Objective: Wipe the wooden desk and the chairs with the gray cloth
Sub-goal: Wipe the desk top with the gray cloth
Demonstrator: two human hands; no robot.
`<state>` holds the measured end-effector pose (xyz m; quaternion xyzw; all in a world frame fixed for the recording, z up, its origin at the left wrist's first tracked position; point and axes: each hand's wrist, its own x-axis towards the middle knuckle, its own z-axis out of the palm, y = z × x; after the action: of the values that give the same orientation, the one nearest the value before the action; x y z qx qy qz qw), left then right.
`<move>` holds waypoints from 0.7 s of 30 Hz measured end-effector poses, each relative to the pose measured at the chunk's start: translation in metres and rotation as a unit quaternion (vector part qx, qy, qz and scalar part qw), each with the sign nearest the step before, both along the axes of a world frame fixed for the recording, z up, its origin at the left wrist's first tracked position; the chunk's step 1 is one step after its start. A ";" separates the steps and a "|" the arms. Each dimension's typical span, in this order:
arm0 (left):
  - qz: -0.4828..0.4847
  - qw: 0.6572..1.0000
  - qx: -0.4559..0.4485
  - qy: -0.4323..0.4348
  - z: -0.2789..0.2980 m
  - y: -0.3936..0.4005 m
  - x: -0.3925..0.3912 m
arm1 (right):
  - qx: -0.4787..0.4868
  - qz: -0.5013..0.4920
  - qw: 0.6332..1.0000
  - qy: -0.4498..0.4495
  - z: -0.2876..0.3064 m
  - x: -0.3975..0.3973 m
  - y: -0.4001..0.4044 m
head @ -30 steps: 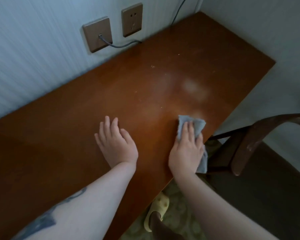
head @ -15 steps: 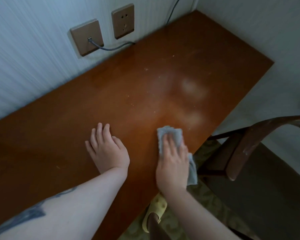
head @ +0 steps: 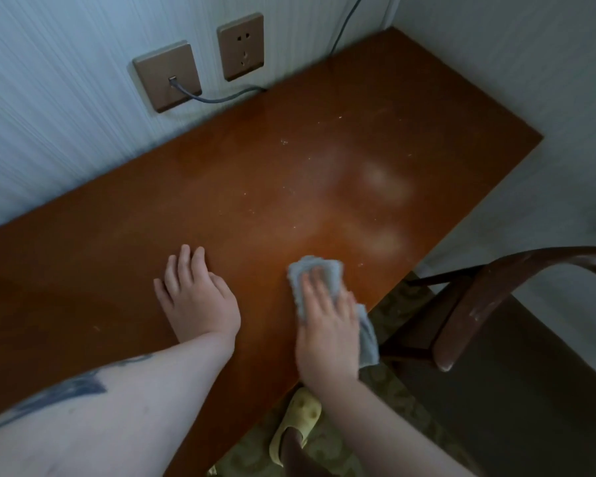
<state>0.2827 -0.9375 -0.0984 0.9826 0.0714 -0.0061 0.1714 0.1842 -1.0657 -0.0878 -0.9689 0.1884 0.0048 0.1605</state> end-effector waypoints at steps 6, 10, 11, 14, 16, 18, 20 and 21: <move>0.002 1.000 0.007 -0.001 -0.001 -0.001 0.001 | 0.006 0.177 0.984 0.029 0.005 0.035 -0.032; 0.000 1.000 0.021 0.011 0.001 0.000 0.001 | -0.006 -0.125 0.992 0.015 0.005 0.030 -0.074; 0.000 1.000 0.022 0.011 0.001 -0.001 0.001 | -0.003 -0.168 0.986 0.004 0.007 0.027 -0.071; 0.000 1.000 0.015 0.011 0.001 -0.002 0.001 | 0.014 -0.055 0.997 -0.061 0.014 0.021 -0.031; 0.007 1.000 0.009 0.005 0.001 -0.003 0.000 | 0.039 0.184 0.982 -0.015 0.016 0.017 0.000; 0.009 1.000 0.005 0.000 0.001 -0.004 0.000 | 0.033 0.267 0.963 0.028 0.016 0.021 0.000; 0.006 1.000 0.009 0.005 0.003 -0.004 0.001 | 0.024 0.188 0.982 0.014 0.013 0.032 -0.026; 0.005 1.000 0.012 0.009 0.003 -0.004 0.001 | 0.024 0.128 0.991 0.008 0.009 0.036 -0.043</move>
<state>0.2842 -0.9416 -0.0954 0.9841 0.0776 -0.0137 0.1591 0.2205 -1.1090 -0.0789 -0.9808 0.0641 0.0377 0.1803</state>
